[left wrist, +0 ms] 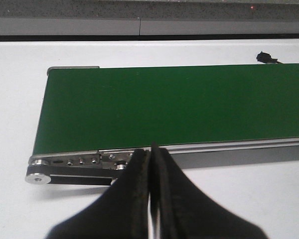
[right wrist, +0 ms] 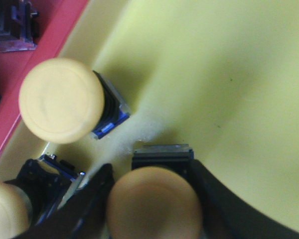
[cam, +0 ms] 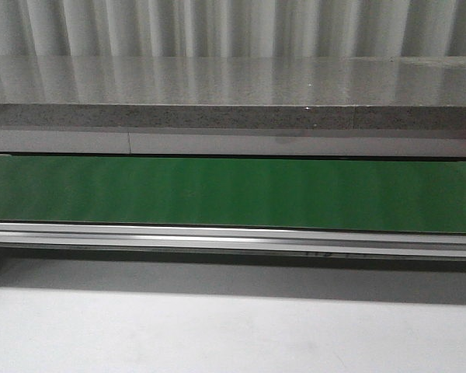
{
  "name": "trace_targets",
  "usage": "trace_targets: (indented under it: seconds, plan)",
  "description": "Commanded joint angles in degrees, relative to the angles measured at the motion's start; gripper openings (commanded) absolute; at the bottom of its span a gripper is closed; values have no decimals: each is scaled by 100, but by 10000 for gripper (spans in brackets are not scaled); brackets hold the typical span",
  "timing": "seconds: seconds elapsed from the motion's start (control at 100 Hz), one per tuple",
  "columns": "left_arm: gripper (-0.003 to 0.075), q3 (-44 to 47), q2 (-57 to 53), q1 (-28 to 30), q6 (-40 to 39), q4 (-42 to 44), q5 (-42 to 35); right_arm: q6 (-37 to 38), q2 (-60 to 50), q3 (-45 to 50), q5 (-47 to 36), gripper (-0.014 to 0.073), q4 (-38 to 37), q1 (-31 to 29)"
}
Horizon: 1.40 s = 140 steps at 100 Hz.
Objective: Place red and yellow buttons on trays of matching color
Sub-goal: 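Lower the yellow button into the yellow tray and open the right gripper, then return the right gripper over the belt end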
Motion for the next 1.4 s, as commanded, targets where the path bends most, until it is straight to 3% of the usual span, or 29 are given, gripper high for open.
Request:
trace_targets:
  seconds: [0.0,0.27,0.56,0.64,0.8,0.87,1.15,1.39]
  plan:
    - [-20,-161,31,-46,6,-110,-392,-14,-177,-125,-243,439,-59,-38]
    - [-20,-161,31,-46,6,-110,-392,-14,-429,-125,-159,458,-73,-38]
    - [-20,-161,31,-46,6,-110,-392,-97,-1415,-125,154,440,-231,202]
    - [-20,-161,31,-46,6,-110,-392,-297,-1674,-125,222,353,-266,564]
    - [-20,-161,31,-46,6,-110,-392,-607,-2122,-125,275,30,-279,1446]
    - [-20,-161,31,-46,6,-110,-392,-714,-2245,-125,360,-71,-284,1873]
    - [-20,-161,31,-46,6,-110,-392,-958,-2729,-125,804,-65,-296,3544]
    - [-20,-161,31,-46,6,-110,-392,-1145,-3159,-125,749,-65,-296,4617]
